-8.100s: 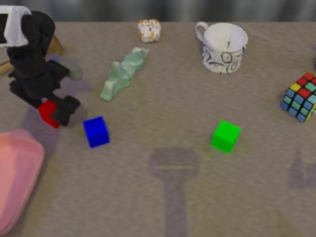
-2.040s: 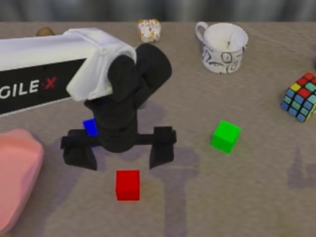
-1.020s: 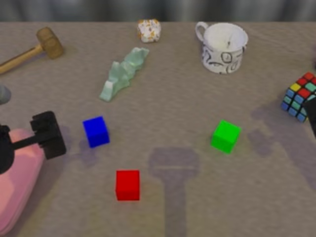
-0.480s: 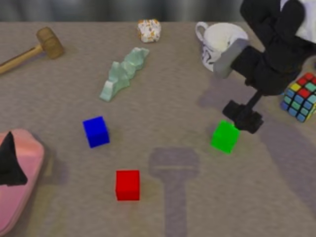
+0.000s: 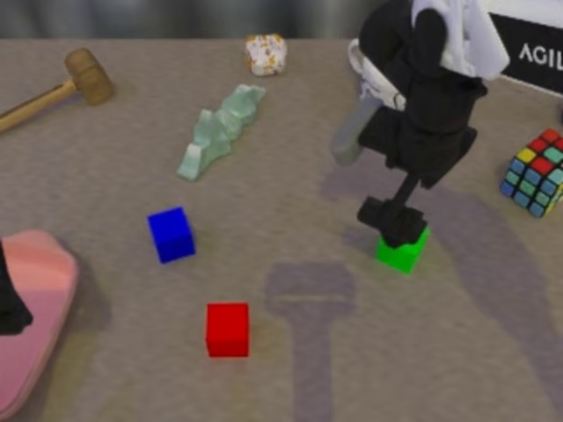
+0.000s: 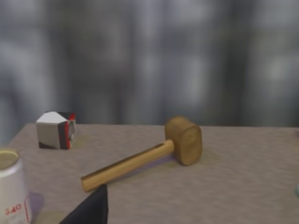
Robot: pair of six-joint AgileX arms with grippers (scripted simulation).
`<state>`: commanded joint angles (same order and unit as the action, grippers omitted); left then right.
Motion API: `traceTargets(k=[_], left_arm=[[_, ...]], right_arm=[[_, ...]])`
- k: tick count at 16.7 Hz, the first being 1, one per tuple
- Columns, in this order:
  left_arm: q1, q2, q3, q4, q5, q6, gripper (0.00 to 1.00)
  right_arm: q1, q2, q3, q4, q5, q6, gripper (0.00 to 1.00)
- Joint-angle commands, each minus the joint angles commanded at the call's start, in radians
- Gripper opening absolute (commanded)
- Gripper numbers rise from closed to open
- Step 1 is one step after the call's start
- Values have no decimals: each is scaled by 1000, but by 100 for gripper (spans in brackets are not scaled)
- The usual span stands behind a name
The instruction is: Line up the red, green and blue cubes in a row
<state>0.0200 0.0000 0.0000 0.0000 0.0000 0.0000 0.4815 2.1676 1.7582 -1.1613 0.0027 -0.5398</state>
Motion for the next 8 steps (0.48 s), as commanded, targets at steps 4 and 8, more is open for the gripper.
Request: traceTargets(k=[4,8], left_arm=[[0,0,0,0,0,0,100],[0,0,0,0,0,0,100]], right_arm=[[-5,-1,-6,6,0,1,100],[-1,39,-78,119,0,0,100]])
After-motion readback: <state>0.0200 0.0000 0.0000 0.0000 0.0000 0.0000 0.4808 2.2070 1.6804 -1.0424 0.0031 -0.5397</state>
